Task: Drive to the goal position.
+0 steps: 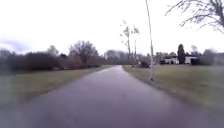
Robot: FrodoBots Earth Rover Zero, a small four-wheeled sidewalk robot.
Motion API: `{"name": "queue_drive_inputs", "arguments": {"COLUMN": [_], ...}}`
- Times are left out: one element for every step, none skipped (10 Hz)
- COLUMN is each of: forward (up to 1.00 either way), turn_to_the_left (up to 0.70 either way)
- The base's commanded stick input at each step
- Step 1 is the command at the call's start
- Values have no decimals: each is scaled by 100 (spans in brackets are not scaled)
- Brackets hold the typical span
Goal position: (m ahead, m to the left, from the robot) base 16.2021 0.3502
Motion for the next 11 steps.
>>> {"name": "queue_drive_inputs", "arguments": {"forward": [100, 100, 100, 100, 100, 100, 100, 100, 100, 100, 100], "turn_to_the_left": [0, 0, 0, 0, 0, 0, 0, 0, 0, 0, 0]}}
